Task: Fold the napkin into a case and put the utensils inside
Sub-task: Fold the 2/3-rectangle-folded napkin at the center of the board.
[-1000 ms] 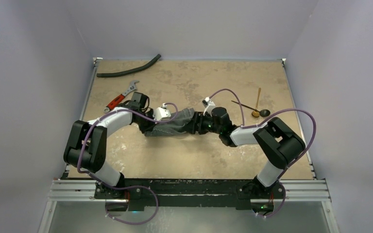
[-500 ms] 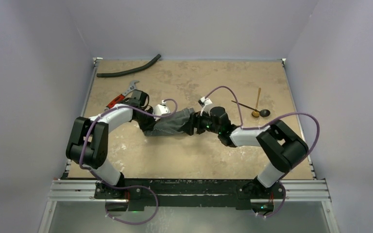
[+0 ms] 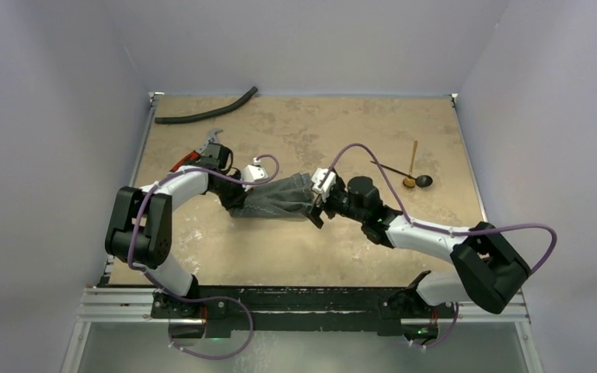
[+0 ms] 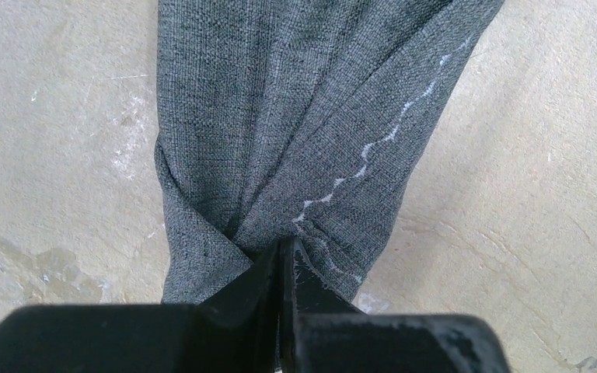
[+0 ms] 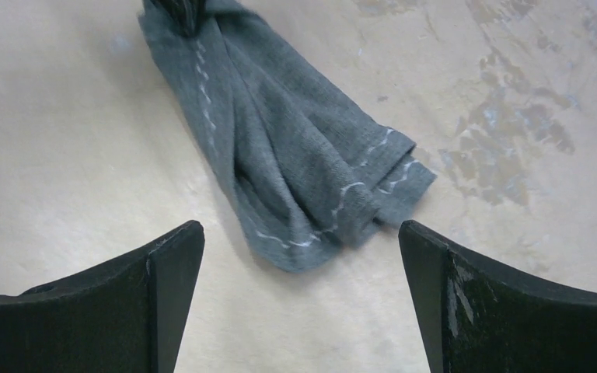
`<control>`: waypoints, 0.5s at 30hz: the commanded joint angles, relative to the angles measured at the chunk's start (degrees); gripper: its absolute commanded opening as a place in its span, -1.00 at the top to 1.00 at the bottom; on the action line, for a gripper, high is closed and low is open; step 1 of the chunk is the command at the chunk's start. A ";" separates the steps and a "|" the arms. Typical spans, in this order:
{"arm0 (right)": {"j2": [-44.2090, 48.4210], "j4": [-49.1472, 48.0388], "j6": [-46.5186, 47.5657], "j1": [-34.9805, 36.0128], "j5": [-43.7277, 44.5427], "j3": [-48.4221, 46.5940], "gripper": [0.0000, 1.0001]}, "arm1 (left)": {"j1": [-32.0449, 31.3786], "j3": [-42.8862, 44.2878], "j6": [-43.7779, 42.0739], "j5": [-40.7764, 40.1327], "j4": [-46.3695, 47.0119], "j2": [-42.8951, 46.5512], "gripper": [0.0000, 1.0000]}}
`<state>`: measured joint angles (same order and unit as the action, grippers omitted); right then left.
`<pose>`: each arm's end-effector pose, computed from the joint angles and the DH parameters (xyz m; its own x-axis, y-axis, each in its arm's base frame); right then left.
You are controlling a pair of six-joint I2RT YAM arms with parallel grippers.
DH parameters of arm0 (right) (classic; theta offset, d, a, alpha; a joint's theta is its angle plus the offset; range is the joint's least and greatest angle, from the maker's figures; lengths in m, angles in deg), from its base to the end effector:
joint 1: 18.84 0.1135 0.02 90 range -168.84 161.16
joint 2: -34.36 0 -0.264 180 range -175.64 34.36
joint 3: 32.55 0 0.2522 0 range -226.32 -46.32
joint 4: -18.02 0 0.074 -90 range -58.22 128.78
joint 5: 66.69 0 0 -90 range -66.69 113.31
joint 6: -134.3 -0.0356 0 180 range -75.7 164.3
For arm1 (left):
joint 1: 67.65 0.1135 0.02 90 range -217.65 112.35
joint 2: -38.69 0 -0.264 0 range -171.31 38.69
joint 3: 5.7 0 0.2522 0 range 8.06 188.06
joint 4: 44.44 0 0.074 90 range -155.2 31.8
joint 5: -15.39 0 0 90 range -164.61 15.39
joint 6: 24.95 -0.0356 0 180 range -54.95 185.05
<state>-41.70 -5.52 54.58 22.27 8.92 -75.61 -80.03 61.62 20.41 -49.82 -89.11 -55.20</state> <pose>0.2013 0.1874 0.2145 0.0248 -0.2078 -0.9779 -0.8305 0.5402 -0.1358 0.2875 -0.0784 0.1634 -0.4288 0.7472 -0.5078 0.8821 0.4677 -0.0565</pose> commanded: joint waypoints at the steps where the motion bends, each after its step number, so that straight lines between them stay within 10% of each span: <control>1: -2.01 14.77 20.19 0.69 0.54 -9.67 -0.97 | 1.98 -1.46 -2.03 -1.52 -0.44 -1.41 1.00; 15: -15.37 15.95 38.12 4.73 -7.49 -16.26 -0.97 | 2.26 -2.09 -1.66 -1.21 -0.10 0.08 1.00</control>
<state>-56.27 11.94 89.64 25.33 6.58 -89.87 -78.58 61.51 20.27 -48.88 -89.03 -55.20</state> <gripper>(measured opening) 0.985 0.003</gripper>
